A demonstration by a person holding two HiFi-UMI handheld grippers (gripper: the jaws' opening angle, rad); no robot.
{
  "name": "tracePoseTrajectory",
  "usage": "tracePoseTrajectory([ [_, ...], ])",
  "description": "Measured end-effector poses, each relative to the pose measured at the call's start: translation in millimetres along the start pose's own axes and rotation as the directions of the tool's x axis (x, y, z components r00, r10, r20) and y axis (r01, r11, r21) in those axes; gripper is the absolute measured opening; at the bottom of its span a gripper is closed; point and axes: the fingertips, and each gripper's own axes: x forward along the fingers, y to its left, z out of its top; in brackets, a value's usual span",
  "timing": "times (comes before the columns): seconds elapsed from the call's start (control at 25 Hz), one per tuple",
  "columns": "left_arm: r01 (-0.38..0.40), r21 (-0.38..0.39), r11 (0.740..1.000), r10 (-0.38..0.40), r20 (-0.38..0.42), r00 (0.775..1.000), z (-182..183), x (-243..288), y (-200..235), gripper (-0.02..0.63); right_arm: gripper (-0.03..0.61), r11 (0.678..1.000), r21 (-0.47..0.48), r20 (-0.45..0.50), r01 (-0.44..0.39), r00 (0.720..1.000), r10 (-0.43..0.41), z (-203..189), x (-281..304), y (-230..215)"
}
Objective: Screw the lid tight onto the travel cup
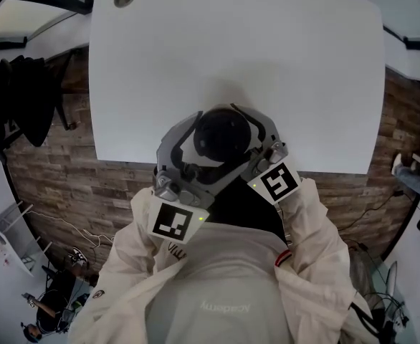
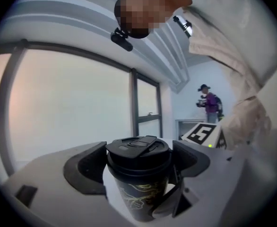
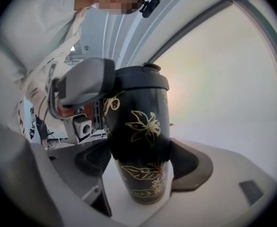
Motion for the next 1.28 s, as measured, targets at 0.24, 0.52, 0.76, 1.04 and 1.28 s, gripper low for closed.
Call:
tracePoseTrajectory([
  [0.24,0.417,0.063,0.907,-0.42,0.046,0.906,-9,-1,-9,0.44,0.4,1.0,0.018,0.013,-0.006,1.0,0.006,-10,1,0],
  [0.52,0.267,-0.083,0.96,-0.267,0.008,0.964,-9,-13,4,0.44,0.4,1.0,0.017,0.029,0.0,1.0,-0.001,-4,0,0],
  [0.76,-0.199,-0.164,0.966,0.192,-0.059,0.98,-7,-15,7,0.44,0.4,1.0,-0.004,0.015,-0.005,1.0,0.005,-4,2,2],
  [1.04,-0.336,-0.113,0.935,0.331,-0.058,0.942,-2,-6,5,0.439,0.4,1.0,0.026,0.064,0.012,0.998,-0.014,7,1,1],
  [1.28,0.061,-0.04,0.997,-0.059,0.06,0.996,-5,-6,-2,0.437,0.4,0.999,0.05,0.078,0.014,0.997,-0.018,3,5,-1],
])
